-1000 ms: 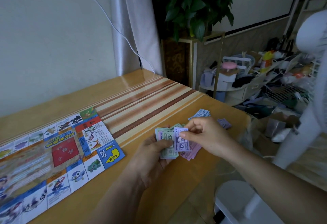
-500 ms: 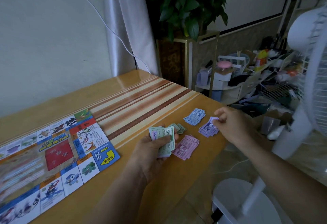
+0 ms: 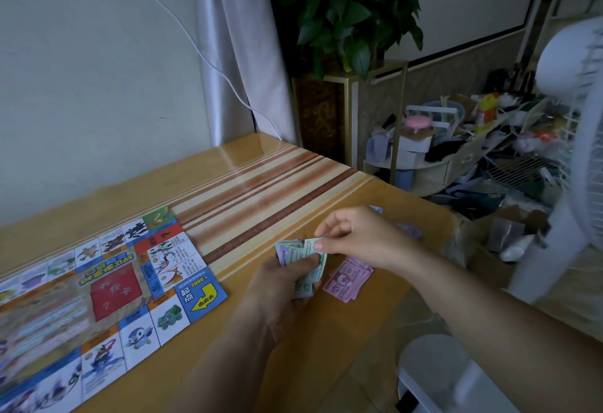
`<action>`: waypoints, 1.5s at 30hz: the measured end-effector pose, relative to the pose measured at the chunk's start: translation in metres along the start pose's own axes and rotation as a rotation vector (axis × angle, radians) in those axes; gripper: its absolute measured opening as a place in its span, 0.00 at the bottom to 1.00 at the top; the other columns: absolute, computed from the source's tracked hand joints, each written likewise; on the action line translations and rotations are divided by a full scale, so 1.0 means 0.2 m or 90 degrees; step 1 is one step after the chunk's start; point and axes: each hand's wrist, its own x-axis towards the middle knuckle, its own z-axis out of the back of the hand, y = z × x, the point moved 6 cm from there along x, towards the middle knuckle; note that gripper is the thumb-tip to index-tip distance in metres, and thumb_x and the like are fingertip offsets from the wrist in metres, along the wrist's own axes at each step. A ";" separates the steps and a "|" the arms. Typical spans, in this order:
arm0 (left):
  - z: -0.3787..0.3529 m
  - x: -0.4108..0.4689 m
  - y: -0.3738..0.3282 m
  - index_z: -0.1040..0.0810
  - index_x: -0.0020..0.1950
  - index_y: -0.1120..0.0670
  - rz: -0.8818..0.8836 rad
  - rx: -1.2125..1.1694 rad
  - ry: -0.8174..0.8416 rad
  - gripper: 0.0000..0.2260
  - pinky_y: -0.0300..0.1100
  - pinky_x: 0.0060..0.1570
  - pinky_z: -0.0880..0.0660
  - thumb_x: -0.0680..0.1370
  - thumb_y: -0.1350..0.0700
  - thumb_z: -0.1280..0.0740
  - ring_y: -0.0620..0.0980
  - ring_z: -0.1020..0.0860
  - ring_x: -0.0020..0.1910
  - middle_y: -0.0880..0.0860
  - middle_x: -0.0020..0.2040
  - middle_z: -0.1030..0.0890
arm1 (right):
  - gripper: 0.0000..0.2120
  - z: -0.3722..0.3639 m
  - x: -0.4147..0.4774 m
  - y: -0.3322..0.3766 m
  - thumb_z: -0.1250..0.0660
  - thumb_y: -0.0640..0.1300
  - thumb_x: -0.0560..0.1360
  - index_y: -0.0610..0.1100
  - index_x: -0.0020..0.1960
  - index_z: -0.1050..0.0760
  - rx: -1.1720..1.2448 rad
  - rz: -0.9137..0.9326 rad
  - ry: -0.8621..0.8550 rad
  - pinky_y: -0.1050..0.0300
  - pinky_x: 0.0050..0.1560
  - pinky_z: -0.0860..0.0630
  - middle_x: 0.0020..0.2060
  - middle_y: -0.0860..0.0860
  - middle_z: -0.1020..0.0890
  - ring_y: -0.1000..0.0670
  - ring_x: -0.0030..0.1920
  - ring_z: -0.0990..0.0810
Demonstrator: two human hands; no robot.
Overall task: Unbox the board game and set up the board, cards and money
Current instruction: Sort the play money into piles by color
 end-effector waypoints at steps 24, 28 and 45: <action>0.15 0.03 -0.02 0.24 0.49 0.65 0.059 -0.240 -0.084 0.06 0.43 0.30 0.20 0.79 0.64 0.39 0.53 0.18 0.35 0.60 0.36 0.17 | 0.03 0.02 0.11 -0.02 0.31 0.43 0.75 0.45 0.45 0.21 0.031 -0.027 -0.104 0.52 0.48 0.21 0.43 0.47 0.15 0.50 0.44 0.17; 0.17 0.04 -0.03 0.27 0.61 0.66 0.091 -0.314 -0.071 0.13 0.48 0.31 0.19 0.81 0.61 0.41 0.57 0.21 0.49 0.64 0.49 0.21 | 0.12 0.03 0.16 -0.05 0.30 0.41 0.74 0.41 0.57 0.23 -0.035 -0.017 -0.144 0.50 0.53 0.21 0.55 0.45 0.19 0.47 0.53 0.19; 0.18 0.05 -0.03 0.27 0.61 0.64 -0.002 -0.160 -0.031 0.13 0.39 0.33 0.19 0.78 0.71 0.42 0.55 0.19 0.45 0.62 0.49 0.19 | 0.13 -0.05 0.16 -0.02 0.33 0.58 0.74 0.51 0.53 0.25 -0.432 0.057 -0.269 0.52 0.54 0.34 0.48 0.56 0.23 0.53 0.51 0.24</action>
